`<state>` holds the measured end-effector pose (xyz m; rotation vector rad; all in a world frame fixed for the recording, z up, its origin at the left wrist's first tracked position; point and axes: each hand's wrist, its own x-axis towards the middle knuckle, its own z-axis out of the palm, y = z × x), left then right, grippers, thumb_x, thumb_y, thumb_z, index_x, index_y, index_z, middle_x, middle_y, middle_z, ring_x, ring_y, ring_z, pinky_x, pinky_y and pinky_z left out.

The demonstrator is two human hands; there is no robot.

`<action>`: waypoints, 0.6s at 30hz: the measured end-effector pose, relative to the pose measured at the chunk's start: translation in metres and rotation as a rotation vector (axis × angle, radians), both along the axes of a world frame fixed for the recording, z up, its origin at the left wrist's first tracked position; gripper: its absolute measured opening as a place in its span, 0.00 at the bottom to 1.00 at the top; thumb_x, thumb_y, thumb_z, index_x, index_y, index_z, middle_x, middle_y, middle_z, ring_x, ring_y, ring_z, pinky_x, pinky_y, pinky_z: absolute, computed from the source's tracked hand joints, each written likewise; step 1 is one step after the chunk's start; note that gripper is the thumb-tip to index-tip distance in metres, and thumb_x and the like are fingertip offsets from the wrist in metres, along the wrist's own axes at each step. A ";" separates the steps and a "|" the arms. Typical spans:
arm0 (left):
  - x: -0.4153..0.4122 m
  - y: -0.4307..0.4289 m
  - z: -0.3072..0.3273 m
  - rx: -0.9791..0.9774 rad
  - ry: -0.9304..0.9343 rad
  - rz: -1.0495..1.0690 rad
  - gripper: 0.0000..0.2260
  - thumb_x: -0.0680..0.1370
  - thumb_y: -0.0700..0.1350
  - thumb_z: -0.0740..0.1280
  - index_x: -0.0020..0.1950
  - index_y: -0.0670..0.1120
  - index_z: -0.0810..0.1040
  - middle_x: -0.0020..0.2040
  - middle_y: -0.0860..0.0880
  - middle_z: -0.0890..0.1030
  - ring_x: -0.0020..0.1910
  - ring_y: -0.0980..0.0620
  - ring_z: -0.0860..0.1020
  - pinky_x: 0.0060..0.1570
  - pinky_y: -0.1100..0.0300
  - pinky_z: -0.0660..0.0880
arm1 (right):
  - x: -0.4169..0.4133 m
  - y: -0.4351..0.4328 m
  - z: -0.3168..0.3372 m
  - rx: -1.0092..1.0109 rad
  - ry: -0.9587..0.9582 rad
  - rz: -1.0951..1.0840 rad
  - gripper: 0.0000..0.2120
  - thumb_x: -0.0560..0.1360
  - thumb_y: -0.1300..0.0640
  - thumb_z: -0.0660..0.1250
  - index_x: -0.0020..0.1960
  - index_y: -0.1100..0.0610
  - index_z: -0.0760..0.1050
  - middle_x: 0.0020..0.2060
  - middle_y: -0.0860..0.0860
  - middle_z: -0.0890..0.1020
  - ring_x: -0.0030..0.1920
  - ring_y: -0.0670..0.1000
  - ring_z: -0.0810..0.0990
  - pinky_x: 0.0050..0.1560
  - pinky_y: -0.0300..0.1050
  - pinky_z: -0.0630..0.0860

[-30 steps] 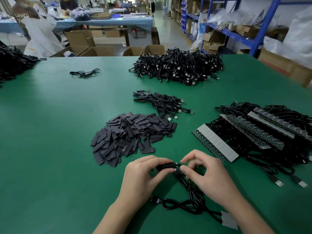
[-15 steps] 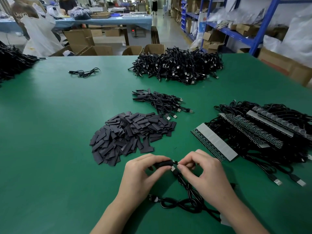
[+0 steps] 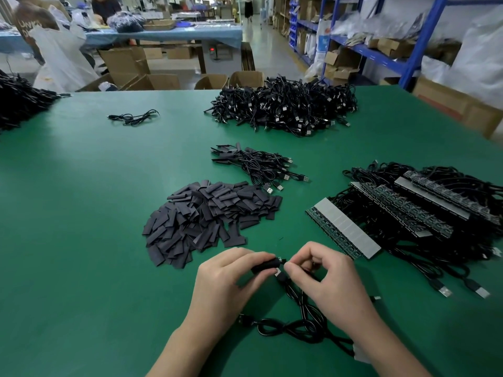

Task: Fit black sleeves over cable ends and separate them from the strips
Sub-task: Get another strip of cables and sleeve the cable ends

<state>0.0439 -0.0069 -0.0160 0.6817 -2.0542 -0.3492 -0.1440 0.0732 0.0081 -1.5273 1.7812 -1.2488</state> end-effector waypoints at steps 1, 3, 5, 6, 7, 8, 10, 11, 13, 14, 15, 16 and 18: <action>0.000 0.000 0.000 -0.028 -0.004 0.003 0.09 0.78 0.51 0.74 0.52 0.48 0.87 0.46 0.56 0.85 0.43 0.57 0.83 0.42 0.59 0.80 | 0.000 0.000 0.001 0.015 -0.028 0.004 0.07 0.74 0.54 0.75 0.39 0.47 0.79 0.31 0.45 0.79 0.33 0.41 0.76 0.36 0.32 0.72; 0.001 -0.001 -0.001 -0.069 -0.007 0.003 0.08 0.79 0.51 0.74 0.53 0.48 0.87 0.46 0.55 0.85 0.42 0.57 0.82 0.41 0.59 0.80 | 0.000 0.000 0.002 0.038 -0.071 0.011 0.07 0.73 0.51 0.75 0.39 0.48 0.79 0.31 0.47 0.79 0.33 0.40 0.75 0.36 0.34 0.73; 0.002 -0.001 -0.002 -0.107 -0.014 0.001 0.08 0.79 0.50 0.74 0.53 0.48 0.86 0.46 0.55 0.84 0.42 0.57 0.81 0.42 0.61 0.79 | 0.001 0.000 0.002 0.061 -0.107 0.023 0.09 0.72 0.46 0.74 0.39 0.50 0.79 0.31 0.51 0.78 0.32 0.42 0.74 0.36 0.39 0.73; 0.002 -0.001 -0.002 -0.124 -0.016 0.000 0.08 0.80 0.50 0.74 0.53 0.47 0.86 0.46 0.55 0.84 0.42 0.57 0.81 0.42 0.61 0.79 | 0.001 0.000 0.002 0.071 -0.125 0.030 0.12 0.70 0.43 0.73 0.39 0.51 0.79 0.31 0.52 0.78 0.32 0.42 0.73 0.36 0.42 0.74; 0.002 -0.001 -0.002 -0.137 -0.015 -0.001 0.08 0.80 0.50 0.74 0.53 0.47 0.86 0.46 0.55 0.84 0.42 0.57 0.81 0.42 0.61 0.78 | 0.001 0.000 0.002 0.077 -0.141 0.037 0.15 0.69 0.40 0.71 0.39 0.51 0.79 0.31 0.54 0.78 0.32 0.43 0.73 0.37 0.45 0.74; 0.002 -0.001 -0.002 -0.147 -0.014 -0.002 0.07 0.79 0.50 0.74 0.53 0.47 0.86 0.46 0.55 0.84 0.42 0.56 0.81 0.42 0.62 0.78 | 0.000 0.000 0.002 0.081 -0.151 0.042 0.16 0.68 0.38 0.70 0.39 0.52 0.79 0.32 0.55 0.78 0.32 0.43 0.72 0.37 0.45 0.73; 0.001 -0.001 -0.003 -0.163 -0.014 -0.009 0.07 0.79 0.49 0.75 0.53 0.47 0.86 0.46 0.55 0.84 0.42 0.56 0.81 0.41 0.61 0.78 | -0.001 -0.002 0.000 0.085 -0.169 0.055 0.17 0.67 0.38 0.70 0.38 0.53 0.79 0.32 0.57 0.77 0.32 0.45 0.72 0.36 0.44 0.72; 0.001 -0.002 -0.003 -0.170 -0.017 -0.018 0.07 0.79 0.48 0.75 0.53 0.46 0.86 0.46 0.54 0.84 0.41 0.55 0.81 0.41 0.60 0.78 | -0.001 -0.002 0.000 0.087 -0.182 0.064 0.17 0.67 0.38 0.70 0.38 0.53 0.79 0.31 0.58 0.77 0.32 0.45 0.71 0.36 0.44 0.71; 0.001 -0.002 -0.003 -0.184 -0.032 -0.039 0.06 0.79 0.48 0.75 0.53 0.46 0.86 0.46 0.54 0.84 0.41 0.54 0.81 0.41 0.59 0.79 | -0.003 -0.003 -0.002 0.097 -0.222 0.085 0.17 0.66 0.38 0.71 0.38 0.52 0.79 0.29 0.54 0.74 0.32 0.47 0.70 0.36 0.43 0.70; 0.001 -0.003 -0.002 -0.190 -0.042 -0.047 0.06 0.80 0.48 0.75 0.53 0.46 0.86 0.46 0.54 0.84 0.41 0.54 0.81 0.41 0.59 0.79 | -0.004 -0.004 -0.002 0.102 -0.238 0.097 0.16 0.66 0.39 0.71 0.38 0.52 0.79 0.29 0.51 0.73 0.32 0.47 0.69 0.36 0.42 0.69; 0.001 -0.003 -0.001 -0.197 -0.051 -0.054 0.06 0.80 0.48 0.74 0.53 0.47 0.86 0.46 0.54 0.84 0.41 0.55 0.81 0.41 0.60 0.78 | -0.005 -0.003 -0.002 0.105 -0.243 0.109 0.16 0.67 0.39 0.72 0.38 0.52 0.79 0.29 0.48 0.73 0.33 0.47 0.69 0.36 0.41 0.69; 0.001 -0.003 -0.001 -0.201 -0.058 -0.060 0.06 0.80 0.48 0.74 0.53 0.47 0.86 0.46 0.55 0.83 0.42 0.55 0.81 0.41 0.60 0.78 | -0.005 -0.003 -0.003 0.108 -0.239 0.123 0.15 0.68 0.40 0.72 0.38 0.51 0.79 0.29 0.47 0.73 0.33 0.46 0.70 0.36 0.40 0.70; 0.001 -0.003 -0.001 -0.184 -0.062 -0.070 0.07 0.80 0.49 0.74 0.53 0.47 0.86 0.46 0.55 0.83 0.42 0.56 0.81 0.42 0.61 0.78 | -0.006 -0.004 -0.003 0.113 -0.218 0.137 0.10 0.71 0.44 0.74 0.39 0.50 0.80 0.30 0.46 0.76 0.34 0.45 0.73 0.39 0.41 0.73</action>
